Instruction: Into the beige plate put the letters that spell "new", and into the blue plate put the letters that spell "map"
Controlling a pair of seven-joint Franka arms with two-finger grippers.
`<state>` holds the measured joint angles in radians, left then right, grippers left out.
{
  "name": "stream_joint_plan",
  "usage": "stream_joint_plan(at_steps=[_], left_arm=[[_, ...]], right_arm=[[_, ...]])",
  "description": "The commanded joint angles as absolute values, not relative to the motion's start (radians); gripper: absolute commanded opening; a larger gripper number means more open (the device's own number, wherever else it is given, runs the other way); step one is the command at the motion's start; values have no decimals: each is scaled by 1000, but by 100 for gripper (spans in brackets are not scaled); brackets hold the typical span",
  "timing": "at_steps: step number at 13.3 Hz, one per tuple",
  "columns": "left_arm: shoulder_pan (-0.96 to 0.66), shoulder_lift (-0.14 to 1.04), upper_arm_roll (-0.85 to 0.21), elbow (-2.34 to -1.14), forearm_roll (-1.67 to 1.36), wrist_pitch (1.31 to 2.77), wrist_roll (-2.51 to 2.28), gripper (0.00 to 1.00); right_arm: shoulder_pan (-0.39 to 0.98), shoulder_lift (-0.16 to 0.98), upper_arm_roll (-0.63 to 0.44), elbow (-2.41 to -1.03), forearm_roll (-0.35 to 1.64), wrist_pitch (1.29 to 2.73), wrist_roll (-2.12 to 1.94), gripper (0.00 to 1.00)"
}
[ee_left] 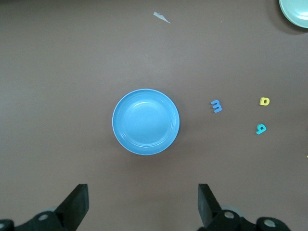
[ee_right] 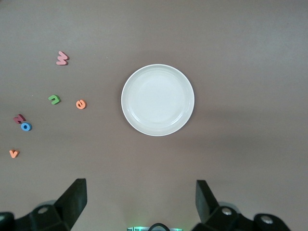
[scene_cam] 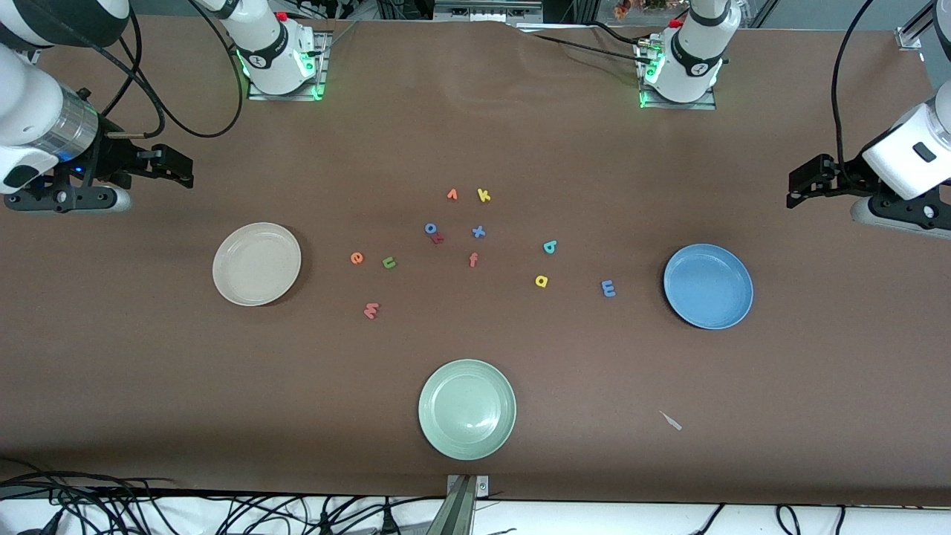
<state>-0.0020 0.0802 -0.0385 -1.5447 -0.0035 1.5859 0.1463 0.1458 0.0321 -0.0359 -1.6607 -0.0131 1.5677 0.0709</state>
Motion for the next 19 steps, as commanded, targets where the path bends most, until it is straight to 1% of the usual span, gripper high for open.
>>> stream_joint_plan(at_steps=[1, 8, 12, 19], left_arm=[[-6, 63, -40, -1551, 3, 1574, 161, 100], [-5, 67, -38, -1551, 3, 1574, 147, 100], [-6, 97, -37, -1526, 15, 1575, 149, 100], [-20, 129, -40, -1535, 2, 1575, 161, 100]], right_arm=[[138, 32, -32, -1654, -9, 1557, 71, 100], [138, 32, -32, -1654, -9, 1557, 72, 100], [138, 32, -32, -1654, -9, 1557, 72, 100], [138, 32, -32, -1654, -9, 1559, 72, 100]])
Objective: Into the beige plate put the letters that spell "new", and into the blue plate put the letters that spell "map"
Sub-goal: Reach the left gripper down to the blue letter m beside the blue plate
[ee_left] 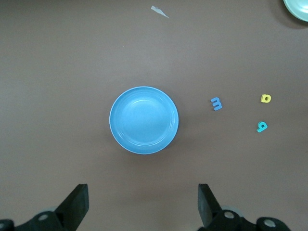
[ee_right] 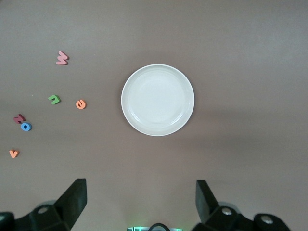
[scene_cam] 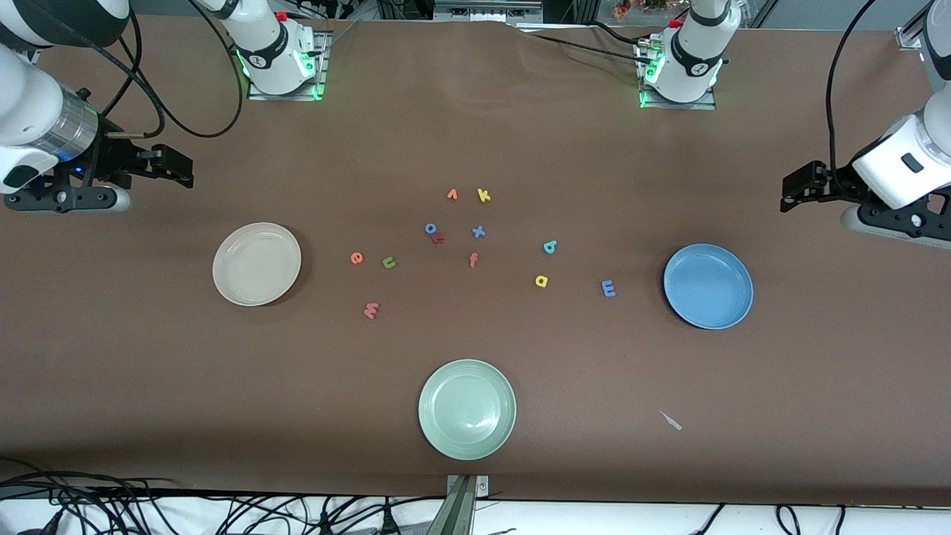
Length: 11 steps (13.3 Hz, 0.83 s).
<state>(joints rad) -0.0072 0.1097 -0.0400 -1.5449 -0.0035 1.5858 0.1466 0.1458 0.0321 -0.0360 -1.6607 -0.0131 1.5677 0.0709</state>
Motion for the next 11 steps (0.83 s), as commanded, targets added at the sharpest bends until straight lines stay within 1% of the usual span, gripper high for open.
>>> stream_joint_plan(at_steps=[1, 3, 5, 8, 11], left_arm=[[-47, 139, -49, -1537, 2, 1575, 157, 100], [-101, 178, -52, -1539, 2, 1575, 144, 100], [-162, 247, -52, -1529, 2, 1591, 140, 100], [-211, 317, -52, -1532, 0, 1667, -18, 100], [-248, 415, -52, -1539, 2, 1745, -161, 100]], right_arm=[[138, 32, -32, -1654, -9, 1559, 77, 100], [138, 32, -32, -1655, -9, 1559, 77, 100], [138, 32, -32, -1654, -9, 1563, 77, 100], [143, 41, -31, -1652, -3, 1574, 77, 100], [144, 64, -31, -1654, 54, 1598, 75, 100]])
